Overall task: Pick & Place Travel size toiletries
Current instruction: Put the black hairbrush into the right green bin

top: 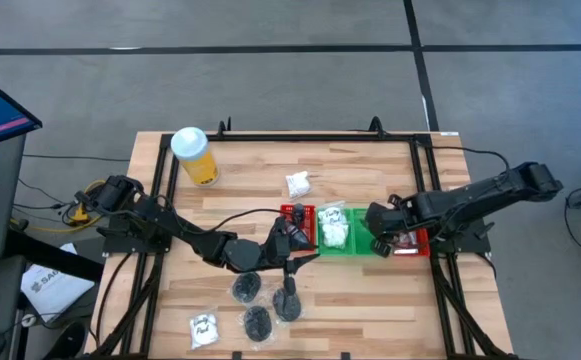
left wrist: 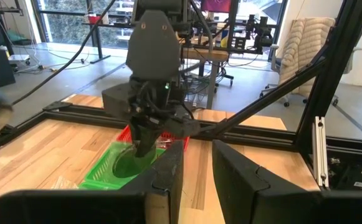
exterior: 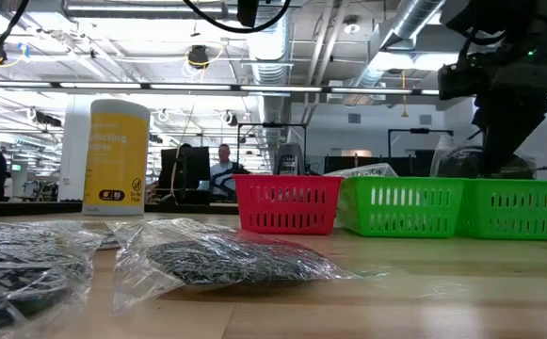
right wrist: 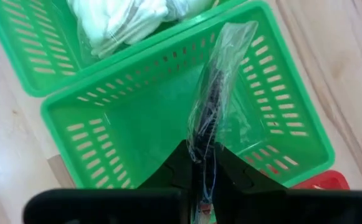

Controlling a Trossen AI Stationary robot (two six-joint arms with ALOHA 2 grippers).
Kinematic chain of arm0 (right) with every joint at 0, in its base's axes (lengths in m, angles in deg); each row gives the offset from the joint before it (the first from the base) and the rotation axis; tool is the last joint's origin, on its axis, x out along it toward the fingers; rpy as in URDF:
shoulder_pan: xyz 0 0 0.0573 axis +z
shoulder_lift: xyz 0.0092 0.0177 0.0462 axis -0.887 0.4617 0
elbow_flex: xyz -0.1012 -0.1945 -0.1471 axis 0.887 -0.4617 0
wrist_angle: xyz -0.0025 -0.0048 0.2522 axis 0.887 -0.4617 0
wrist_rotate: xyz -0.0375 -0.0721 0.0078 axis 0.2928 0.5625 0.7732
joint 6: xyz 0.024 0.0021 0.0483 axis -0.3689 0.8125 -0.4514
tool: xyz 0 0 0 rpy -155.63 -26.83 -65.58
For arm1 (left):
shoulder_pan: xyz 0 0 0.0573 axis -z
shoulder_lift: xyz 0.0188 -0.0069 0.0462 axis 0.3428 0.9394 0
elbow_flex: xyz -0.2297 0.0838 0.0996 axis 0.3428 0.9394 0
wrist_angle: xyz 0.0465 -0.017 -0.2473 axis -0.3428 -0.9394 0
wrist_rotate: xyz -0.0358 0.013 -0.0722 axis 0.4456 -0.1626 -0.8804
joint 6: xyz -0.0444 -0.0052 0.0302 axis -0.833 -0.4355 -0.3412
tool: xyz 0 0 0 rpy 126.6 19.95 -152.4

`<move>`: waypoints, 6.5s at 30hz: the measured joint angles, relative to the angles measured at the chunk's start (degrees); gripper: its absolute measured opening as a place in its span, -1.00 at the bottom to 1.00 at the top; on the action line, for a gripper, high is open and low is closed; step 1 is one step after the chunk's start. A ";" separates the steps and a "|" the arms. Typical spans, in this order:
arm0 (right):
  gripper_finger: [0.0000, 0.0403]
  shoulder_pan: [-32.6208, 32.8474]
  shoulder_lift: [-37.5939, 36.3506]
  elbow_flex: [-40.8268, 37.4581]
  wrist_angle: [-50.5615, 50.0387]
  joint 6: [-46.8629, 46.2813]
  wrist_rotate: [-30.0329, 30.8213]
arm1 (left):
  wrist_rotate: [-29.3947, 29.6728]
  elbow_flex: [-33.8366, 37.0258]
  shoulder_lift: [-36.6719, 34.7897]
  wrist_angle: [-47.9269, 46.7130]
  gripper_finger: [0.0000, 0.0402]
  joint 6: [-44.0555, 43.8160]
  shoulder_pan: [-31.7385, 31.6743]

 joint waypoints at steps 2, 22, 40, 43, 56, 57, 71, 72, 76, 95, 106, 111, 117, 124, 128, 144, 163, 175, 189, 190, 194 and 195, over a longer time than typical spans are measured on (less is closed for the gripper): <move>-0.88 0.02 1.29 0.02 1.13 0.76 0.02 | -0.01 0.00 0.00 -0.09 -0.62 0.00 0.01; -0.58 -0.01 3.23 0.02 2.24 2.96 1.10 | -0.01 0.02 0.00 -0.19 -0.62 0.00 0.01; -0.15 0.80 2.51 4.52 -1.94 3.37 6.36 | 0.01 0.02 0.00 -0.31 -0.62 0.00 0.29; -0.14 2.46 2.42 5.42 -1.16 3.37 6.22 | 0.00 0.02 0.00 -0.43 -0.62 0.00 1.04; -0.16 14.52 2.49 7.61 11.16 2.93 5.79 | 0.00 0.02 0.02 -7.67 -0.62 -1.14 5.91; -0.15 15.45 2.72 7.61 12.82 2.93 5.75 | 0.00 0.02 0.02 -8.06 -0.62 -1.61 6.32; -0.21 22.75 3.25 7.58 21.08 2.95 5.62 | -10.52 1.05 0.02 -28.31 -0.62 -29.32 9.35; -0.22 22.79 3.25 7.58 21.12 2.95 5.62 | -11.69 1.66 0.02 -28.32 -0.62 -30.80 9.35; -0.23 22.82 3.25 7.58 21.08 2.95 5.62 | -14.85 4.72 0.02 -28.31 -0.62 -37.63 9.18; -0.30 22.82 3.25 7.54 21.03 3.54 5.64 | -19.07 12.92 0.02 -27.79 -0.62 -49.68 5.05; -0.31 22.82 3.25 7.52 21.06 3.52 5.64 | -22.64 12.88 4.12 -26.12 -0.62 -51.45 4.25; -0.33 22.82 3.25 7.52 21.06 3.52 5.66 | -26.56 12.70 7.95 -21.39 -0.62 -51.75 3.56; -0.34 22.80 3.27 7.52 21.03 3.54 5.66 | -27.20 12.66 9.01 -19.69 -0.63 -51.06 3.41; -0.34 22.80 3.27 7.52 21.03 3.54 5.66 | -27.54 12.74 9.14 -19.89 -0.90 -50.92 3.36; -0.36 22.80 3.27 7.52 21.03 3.55 5.66 | -27.88 13.00 8.11 -20.23 -0.94 -48.99 3.30; -0.36 23.39 3.27 7.52 21.04 3.55 5.66 | -30.37 12.98 5.83 -23.44 -0.69 -51.45 2.25; -0.36 23.39 3.27 7.52 21.00 3.50 5.67 | -40.96 12.85 7.32 -22.25 -0.62 -57.03 3.38; -0.36 23.39 3.27 7.52 20.97 3.51 5.66 | -40.33 12.90 7.58 -21.99 -0.98 -55.00 3.45; -0.36 23.39 3.27 7.52 20.78 3.52 5.66 | -37.69 12.85 3.43 -17.35 -1.00 -49.78 3.45; -0.36 23.39 3.27 7.52 20.81 3.52 5.66 | -36.76 12.85 2.39 -17.18 -1.00 -49.18 3.45; -0.36 23.39 3.27 7.52 20.84 3.52 5.66 | -33.46 12.83 -2.18 -17.06 -1.00 -45.32 3.61; -0.36 23.39 3.27 7.52 20.84 3.52 5.66 | -32.58 12.82 -3.33 -16.87 -1.00 -44.22 3.69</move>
